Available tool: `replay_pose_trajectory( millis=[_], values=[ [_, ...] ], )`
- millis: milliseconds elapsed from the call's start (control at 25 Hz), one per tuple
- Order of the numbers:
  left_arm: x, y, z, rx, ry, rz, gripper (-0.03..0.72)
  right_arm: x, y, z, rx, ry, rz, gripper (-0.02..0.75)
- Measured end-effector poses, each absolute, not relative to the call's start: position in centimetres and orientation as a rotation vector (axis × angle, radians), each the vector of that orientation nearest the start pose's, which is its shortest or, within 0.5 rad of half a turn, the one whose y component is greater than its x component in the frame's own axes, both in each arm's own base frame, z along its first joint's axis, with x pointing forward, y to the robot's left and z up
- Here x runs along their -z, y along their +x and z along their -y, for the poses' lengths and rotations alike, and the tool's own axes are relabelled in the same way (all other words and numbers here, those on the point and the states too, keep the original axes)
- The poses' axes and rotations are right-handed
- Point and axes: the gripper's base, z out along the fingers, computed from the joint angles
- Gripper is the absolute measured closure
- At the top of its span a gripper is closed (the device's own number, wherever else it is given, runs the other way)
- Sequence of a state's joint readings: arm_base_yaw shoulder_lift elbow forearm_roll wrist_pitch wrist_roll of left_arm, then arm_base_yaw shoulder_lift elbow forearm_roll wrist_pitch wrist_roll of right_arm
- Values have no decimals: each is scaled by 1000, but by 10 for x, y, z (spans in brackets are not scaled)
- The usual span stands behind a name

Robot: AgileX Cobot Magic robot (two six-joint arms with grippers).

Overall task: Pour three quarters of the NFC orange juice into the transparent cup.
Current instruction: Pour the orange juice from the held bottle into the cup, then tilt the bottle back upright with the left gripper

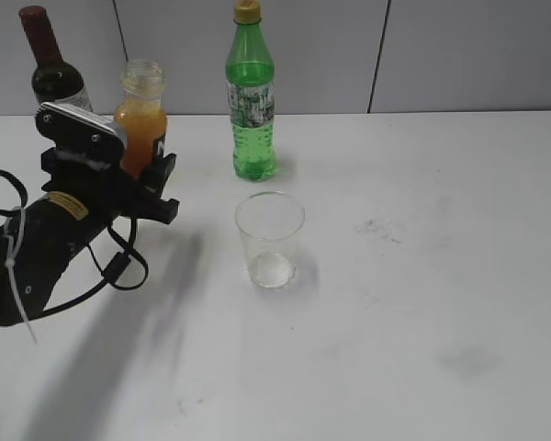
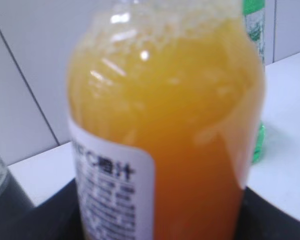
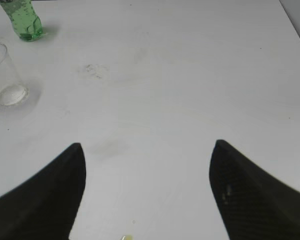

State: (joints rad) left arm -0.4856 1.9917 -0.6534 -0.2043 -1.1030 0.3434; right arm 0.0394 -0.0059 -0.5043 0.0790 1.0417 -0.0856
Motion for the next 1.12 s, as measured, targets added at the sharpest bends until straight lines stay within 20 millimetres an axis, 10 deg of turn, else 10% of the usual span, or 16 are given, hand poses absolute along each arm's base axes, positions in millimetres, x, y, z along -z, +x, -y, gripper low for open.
replay_pose_trajectory(
  millis=[1120],
  values=[
    [-122, 266, 146, -478, 969, -1672, 218, -280, -6, -6, -65, -128, -2009, 147]
  ],
)
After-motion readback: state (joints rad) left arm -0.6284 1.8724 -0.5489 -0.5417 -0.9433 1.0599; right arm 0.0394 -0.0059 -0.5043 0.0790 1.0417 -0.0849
